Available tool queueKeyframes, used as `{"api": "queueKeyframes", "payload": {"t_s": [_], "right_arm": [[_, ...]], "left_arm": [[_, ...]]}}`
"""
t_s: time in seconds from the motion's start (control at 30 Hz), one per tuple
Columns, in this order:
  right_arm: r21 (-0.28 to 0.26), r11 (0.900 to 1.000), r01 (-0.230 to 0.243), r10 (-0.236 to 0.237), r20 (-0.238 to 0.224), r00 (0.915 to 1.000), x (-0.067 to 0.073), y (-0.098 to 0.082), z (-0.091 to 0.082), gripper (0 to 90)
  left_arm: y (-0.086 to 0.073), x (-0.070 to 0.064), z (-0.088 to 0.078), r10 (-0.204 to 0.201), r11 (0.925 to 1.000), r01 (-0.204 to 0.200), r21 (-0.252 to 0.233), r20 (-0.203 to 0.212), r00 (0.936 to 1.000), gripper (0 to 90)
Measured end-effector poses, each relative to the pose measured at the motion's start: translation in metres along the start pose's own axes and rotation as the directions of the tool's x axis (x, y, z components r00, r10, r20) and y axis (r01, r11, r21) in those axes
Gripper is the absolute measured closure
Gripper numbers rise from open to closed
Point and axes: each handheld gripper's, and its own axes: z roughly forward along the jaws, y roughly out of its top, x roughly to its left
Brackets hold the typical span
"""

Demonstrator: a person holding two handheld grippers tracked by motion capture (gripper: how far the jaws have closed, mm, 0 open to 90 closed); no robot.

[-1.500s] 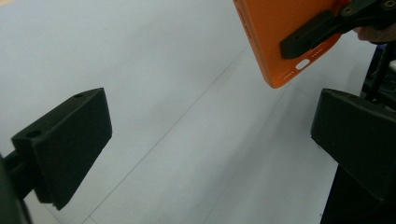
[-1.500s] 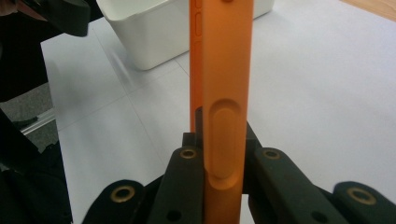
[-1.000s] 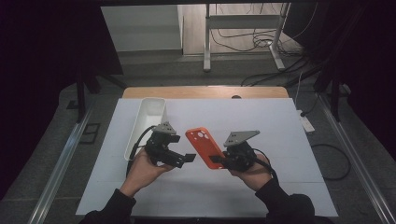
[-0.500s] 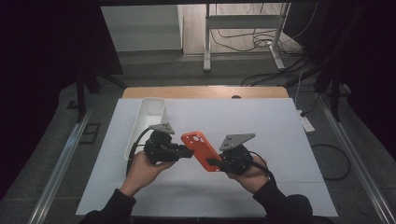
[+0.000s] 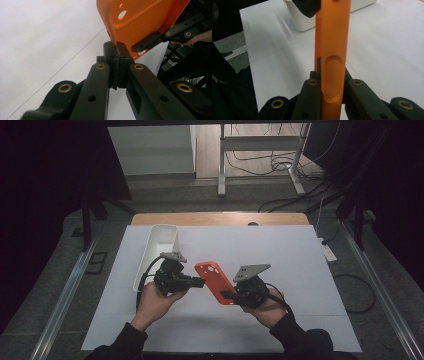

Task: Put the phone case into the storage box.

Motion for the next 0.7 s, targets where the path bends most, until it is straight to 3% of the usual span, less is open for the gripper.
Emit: {"api": "queueKeyframes", "payload": {"t_s": [0.1, 0.17, 0.27, 0.37, 0.7], "right_arm": [[-0.001, 1.000, -0.009, 0.009, -0.006, 0.9999, -0.0009, -0.0004, 0.0002, 84.6], [-0.001, 1.000, -0.017, 0.017, -0.014, 0.9998, -0.0018, -0.0009, 0.0009, 83.5], [0.004, 1.000, -0.012, 0.012, -0.004, 0.9999, -0.0008, -0.0018, 0.0037, 81.0], [0.006, 1.000, -0.015, 0.015, -0.003, 0.9999, 0.0000, -0.0021, 0.0058, 78.1], [-0.025, 1.000, -0.007, 0.007, 0.028, 0.9996, 0.0026, -0.0016, 0.0094, 43.3]], "left_arm": [[0.0003, -0.0004, -0.0001, -0.015, 0.9999, 0.015, -0.008, 0.002, 0.9999, 89.2], [0.0004, -0.0007, -0.0003, -0.045, 0.9986, 0.046, -0.025, 0.012, 0.9989, 89.2], [0.0005, -0.0004, 0.0000, -0.078, 0.9960, 0.079, -0.041, 0.046, 0.9959, 89.3], [0.0013, -0.0028, 0.0013, -0.087, 0.9952, 0.089, -0.040, 0.053, 0.9948, 89.3], [0.0024, -0.0066, 0.0079, -0.117, 0.9929, 0.117, -0.018, 0.025, 0.9929, 89.2]]}}
